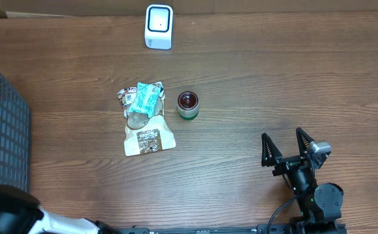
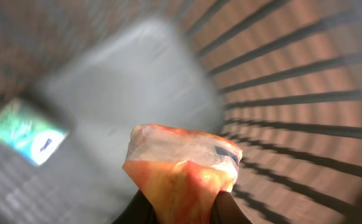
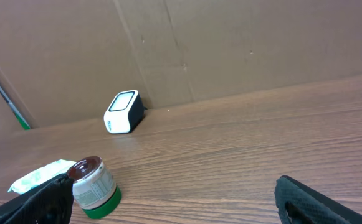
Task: Scan the item barcode
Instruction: 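Grasp the orange snack pack in the basket with the left gripper, then carry the orange pack out and set it left of the bread bag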
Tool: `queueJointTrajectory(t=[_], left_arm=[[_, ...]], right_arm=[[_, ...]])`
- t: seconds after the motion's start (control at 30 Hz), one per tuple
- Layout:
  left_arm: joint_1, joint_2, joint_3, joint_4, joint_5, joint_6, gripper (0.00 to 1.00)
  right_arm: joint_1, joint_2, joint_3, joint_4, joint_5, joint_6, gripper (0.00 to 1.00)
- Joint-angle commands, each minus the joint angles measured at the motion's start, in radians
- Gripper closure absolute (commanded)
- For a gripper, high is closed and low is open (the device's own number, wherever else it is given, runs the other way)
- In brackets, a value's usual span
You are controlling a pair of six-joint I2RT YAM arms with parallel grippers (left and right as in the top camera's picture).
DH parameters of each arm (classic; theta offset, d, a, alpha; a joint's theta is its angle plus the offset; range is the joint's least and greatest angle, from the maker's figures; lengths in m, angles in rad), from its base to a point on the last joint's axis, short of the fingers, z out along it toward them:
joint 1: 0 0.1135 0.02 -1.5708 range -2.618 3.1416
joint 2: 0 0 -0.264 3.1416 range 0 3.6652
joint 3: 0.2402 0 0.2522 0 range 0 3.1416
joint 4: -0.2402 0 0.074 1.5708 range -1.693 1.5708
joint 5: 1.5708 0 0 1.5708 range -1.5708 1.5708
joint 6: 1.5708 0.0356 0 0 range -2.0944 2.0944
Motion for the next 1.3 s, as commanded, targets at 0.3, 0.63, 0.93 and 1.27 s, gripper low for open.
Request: queueJointTrajectory(t=[0.3, 0.63, 0.93, 1.27], left_arm=[[-0.514, -0.241, 0.075, -0.138, -0.052, 0.005, 0.92], [-0.965, -0.201, -0.317, -0.069, -0.297, -0.09, 0.91], [-1.017, -0.189, -0.789, 0.317, -0.317, -0.183, 0.87], [-1.017, -0.189, -0.962, 0.552, -0.356, -0.178, 0.5]], right_arm=[[0.006, -0.012, -0.011, 0.004, 0.012, -0.004, 0.0], [0.006, -0.012, -0.011, 0.004, 0.012, -0.004, 0.0], [0.006, -0.012, -0.011, 0.004, 0.012, -0.004, 0.0], [0.006, -0.012, -0.011, 0.004, 0.012, -0.004, 0.0]])
